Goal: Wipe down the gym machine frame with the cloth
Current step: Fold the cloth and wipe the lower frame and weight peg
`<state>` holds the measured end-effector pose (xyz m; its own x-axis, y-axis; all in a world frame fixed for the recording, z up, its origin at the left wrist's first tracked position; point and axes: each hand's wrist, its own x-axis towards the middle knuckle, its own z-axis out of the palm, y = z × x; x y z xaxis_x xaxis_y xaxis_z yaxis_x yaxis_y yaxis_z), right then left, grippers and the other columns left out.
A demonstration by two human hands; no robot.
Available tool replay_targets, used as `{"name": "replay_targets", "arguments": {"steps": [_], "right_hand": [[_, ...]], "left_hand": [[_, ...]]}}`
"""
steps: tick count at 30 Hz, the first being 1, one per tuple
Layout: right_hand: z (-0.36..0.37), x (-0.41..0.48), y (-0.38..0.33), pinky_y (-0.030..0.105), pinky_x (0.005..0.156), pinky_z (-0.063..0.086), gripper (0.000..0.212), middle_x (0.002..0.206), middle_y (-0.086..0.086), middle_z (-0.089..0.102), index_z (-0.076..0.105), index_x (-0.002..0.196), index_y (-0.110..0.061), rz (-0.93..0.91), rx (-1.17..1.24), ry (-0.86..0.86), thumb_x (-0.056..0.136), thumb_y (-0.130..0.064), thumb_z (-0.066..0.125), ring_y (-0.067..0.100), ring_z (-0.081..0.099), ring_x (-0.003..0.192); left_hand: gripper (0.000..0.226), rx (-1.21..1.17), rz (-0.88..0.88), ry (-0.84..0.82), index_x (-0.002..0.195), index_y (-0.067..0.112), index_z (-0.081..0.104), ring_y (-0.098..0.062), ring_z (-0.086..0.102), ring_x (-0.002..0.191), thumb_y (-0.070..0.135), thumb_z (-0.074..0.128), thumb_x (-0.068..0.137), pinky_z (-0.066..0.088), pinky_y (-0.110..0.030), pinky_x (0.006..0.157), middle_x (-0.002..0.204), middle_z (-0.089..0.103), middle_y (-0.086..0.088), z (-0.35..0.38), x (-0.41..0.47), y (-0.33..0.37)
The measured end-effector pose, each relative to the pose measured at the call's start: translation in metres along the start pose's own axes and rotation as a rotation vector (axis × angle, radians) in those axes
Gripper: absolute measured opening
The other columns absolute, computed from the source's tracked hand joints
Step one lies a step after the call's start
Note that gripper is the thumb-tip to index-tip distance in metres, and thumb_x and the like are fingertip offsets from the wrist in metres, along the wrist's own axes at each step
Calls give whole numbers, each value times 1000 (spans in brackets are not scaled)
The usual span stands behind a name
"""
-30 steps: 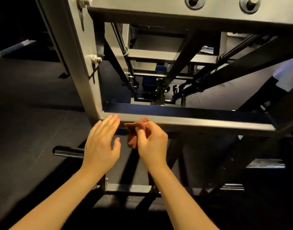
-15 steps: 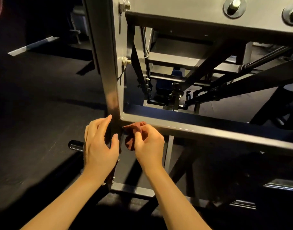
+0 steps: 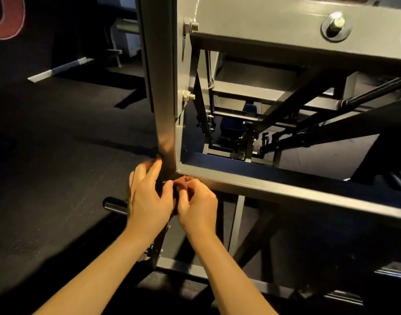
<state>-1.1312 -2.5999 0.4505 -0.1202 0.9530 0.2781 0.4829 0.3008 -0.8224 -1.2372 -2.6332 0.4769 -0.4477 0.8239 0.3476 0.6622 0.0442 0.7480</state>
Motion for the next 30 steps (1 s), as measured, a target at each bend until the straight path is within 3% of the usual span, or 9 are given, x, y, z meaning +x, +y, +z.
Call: {"name": "replay_targets", "arguments": {"steps": [3, 8, 11, 14, 17, 19, 22, 26, 30], "right_hand": [[-38, -8, 23, 26, 94, 57, 13, 100, -18, 71, 71, 105, -29, 66, 1, 87, 98, -19, 65, -2, 67, 96], [-80, -15, 41, 33, 71, 62, 14, 81, -11, 71, 67, 92, -25, 145, 132, 301, 99, -13, 64, 8, 72, 76], [-40, -5, 10, 25, 72, 62, 9, 84, -9, 71, 67, 99, -24, 150, 159, 132, 100, -15, 63, 4, 73, 75], [0, 9, -15, 21, 85, 59, 11, 97, -14, 71, 71, 107, -26, 89, 21, -9, 99, -22, 65, 0, 69, 89], [-2, 14, -24, 25, 92, 58, 16, 102, -15, 73, 73, 113, -27, 35, 35, -145, 98, -26, 67, 0, 68, 96], [-23, 10, -26, 20, 90, 55, 18, 103, -16, 72, 71, 116, -29, 7, 20, -196, 98, -28, 66, -2, 66, 98], [-57, 6, -29, 17, 88, 49, 16, 107, -15, 67, 67, 114, -29, -63, 5, -256, 99, -25, 64, 0, 62, 102], [-84, 13, -57, 34, 92, 55, 9, 103, -10, 70, 64, 101, -30, -132, 68, -376, 99, -21, 62, 6, 66, 102], [-103, 20, -84, 41, 98, 56, 12, 104, -6, 75, 71, 105, -20, -210, 171, -356, 98, -13, 64, 10, 70, 105]], "left_hand": [[52, -36, 7, -37, 147, 21, 51, -4, 32, 123, 14, 64, 97, 34, -31, 99, 128, 44, 9, -7, 3, -4], [54, -85, 12, -48, 148, 21, 50, -2, 35, 121, 12, 64, 97, 41, -31, 98, 126, 43, 14, -7, 6, -6], [55, -81, -8, -77, 150, 22, 49, 0, 33, 121, 11, 63, 98, 36, -28, 100, 128, 42, 13, -11, 6, -4], [53, -41, -31, -138, 151, 23, 48, 0, 31, 127, 11, 60, 100, 30, -25, 104, 138, 42, 11, -23, 12, -3], [44, -115, -81, -201, 142, 25, 57, 3, 47, 116, 9, 59, 101, 36, -14, 99, 139, 51, 7, -45, 17, -4], [36, -166, -82, -228, 130, 27, 66, 0, 58, 107, 7, 61, 99, 49, -21, 102, 132, 58, 7, -57, 13, -7], [35, -210, -25, -323, 122, 33, 69, -1, 64, 110, 12, 71, 94, 53, -31, 104, 121, 64, 16, -65, -1, -10], [55, -214, 158, -366, 139, 41, 56, 4, 54, 123, 36, 77, 88, 45, -23, 103, 129, 56, 27, -78, -7, 11], [36, -239, 175, -348, 119, 41, 69, 6, 59, 113, 43, 76, 84, 45, -20, 96, 116, 67, 24, -93, 6, 40]]}}
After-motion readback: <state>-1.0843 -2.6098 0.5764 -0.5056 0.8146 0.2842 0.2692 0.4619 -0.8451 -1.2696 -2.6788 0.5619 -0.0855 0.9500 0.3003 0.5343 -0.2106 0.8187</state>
